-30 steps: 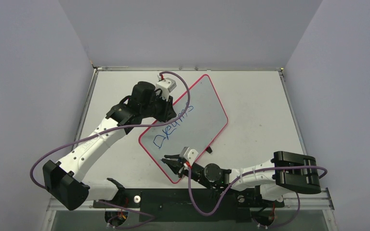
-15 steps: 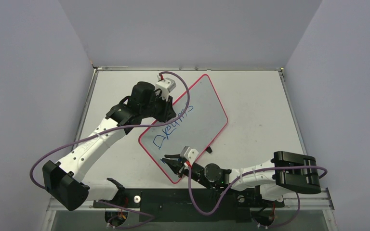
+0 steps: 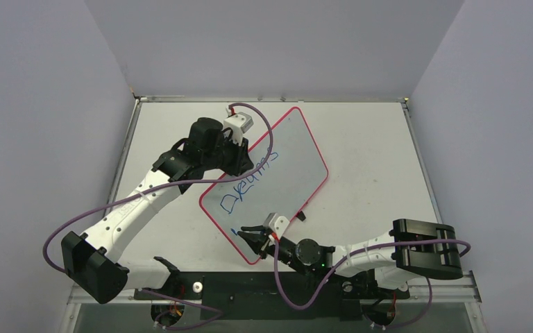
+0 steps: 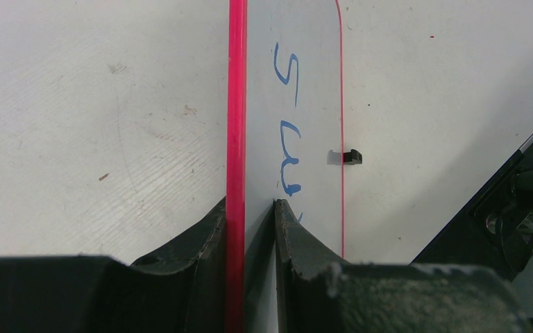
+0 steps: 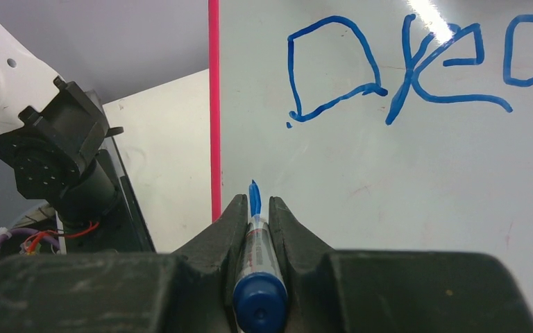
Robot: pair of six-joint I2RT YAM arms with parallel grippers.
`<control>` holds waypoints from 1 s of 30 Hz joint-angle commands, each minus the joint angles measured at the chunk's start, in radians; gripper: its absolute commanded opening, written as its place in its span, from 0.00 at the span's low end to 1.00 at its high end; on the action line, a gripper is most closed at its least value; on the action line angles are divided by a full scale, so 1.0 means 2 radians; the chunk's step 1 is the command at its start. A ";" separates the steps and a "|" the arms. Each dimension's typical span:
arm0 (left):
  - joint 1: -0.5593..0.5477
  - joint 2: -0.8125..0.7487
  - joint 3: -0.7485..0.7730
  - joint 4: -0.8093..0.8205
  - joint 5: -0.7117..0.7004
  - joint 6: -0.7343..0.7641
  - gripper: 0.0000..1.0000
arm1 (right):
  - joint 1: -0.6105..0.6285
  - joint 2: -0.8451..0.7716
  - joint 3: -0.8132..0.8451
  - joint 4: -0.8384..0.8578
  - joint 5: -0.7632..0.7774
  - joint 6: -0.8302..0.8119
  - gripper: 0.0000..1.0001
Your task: Write a sentence on the whiteboard
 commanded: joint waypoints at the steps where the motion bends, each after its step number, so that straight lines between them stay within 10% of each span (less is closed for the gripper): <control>1: 0.004 -0.016 0.002 0.053 -0.053 0.046 0.00 | -0.002 0.000 -0.002 -0.015 0.019 0.005 0.00; 30: 0.004 -0.016 -0.001 0.055 -0.052 0.045 0.00 | -0.004 -0.022 0.020 -0.059 0.054 -0.004 0.00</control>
